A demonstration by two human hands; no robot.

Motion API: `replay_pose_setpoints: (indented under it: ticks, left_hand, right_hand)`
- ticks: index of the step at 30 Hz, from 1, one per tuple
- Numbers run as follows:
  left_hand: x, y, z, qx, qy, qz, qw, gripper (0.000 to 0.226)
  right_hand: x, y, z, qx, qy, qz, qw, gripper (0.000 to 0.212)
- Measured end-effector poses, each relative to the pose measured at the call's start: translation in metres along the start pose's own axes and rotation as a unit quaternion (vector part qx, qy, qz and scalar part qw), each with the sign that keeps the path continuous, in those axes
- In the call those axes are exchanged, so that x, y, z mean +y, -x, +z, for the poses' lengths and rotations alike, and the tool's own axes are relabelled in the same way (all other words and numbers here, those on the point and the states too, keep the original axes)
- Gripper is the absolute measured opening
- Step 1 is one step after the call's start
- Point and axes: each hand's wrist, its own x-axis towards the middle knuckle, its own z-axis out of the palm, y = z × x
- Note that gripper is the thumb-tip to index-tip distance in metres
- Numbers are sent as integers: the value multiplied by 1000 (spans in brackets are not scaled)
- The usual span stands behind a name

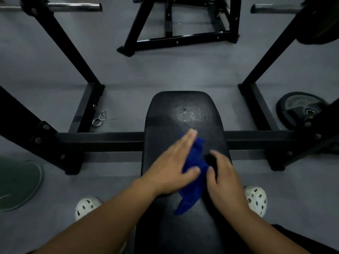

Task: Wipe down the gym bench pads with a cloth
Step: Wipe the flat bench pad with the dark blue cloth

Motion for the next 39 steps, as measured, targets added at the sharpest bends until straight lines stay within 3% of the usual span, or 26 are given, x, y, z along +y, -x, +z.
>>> replay_pose_setpoints:
  ticks: [3, 6, 9, 12, 15, 20, 22, 24, 26, 31, 36, 39]
  left_hand:
    - [-25, 6, 2, 117, -35, -112, 986, 71]
    - [-35, 9, 18, 126, -166, -142, 968, 60]
    - [-36, 6, 21, 127, -204, -139, 961, 55]
    - [-35, 5, 21, 125, -246, -140, 951, 57]
    - [-35, 3, 24, 122, -249, -141, 950, 58]
    - [-32, 3, 22, 120, -235, -154, 952, 63]
    - [-31, 3, 23, 121, -240, -153, 951, 63]
    - [-31, 3, 23, 126, -246, -149, 949, 62]
    - [-33, 3, 24, 123, -247, -147, 950, 62]
    - [-32, 2, 24, 123, -242, -152, 950, 62]
    - [-37, 2, 26, 121, -250, -151, 949, 63]
    - [-37, 3, 23, 123, -203, -151, 960, 65]
  right_hand:
    - [-42, -26, 7, 28, 37, -29, 998, 51]
    - [-54, -17, 38, -74, 162, -121, 977, 61]
    - [-10, -7, 23, -88, 210, -150, 962, 58]
    - [12, -49, 5, -51, 216, -90, 971, 63]
    - [-12, -85, 27, -8, 223, -30, 974, 59]
    - [11, -37, 0, -129, 234, -204, 942, 56]
    - [23, -66, -9, -91, 239, -178, 950, 58]
    - [8, -102, 6, -22, 240, -87, 967, 61]
    - [-18, -103, 29, -15, 243, -70, 967, 61]
    - [9, -67, 3, -142, 225, -272, 925, 55]
    - [-29, -124, 34, -68, 212, -106, 969, 58]
    - [-36, -105, 28, -119, 43, -117, 985, 51]
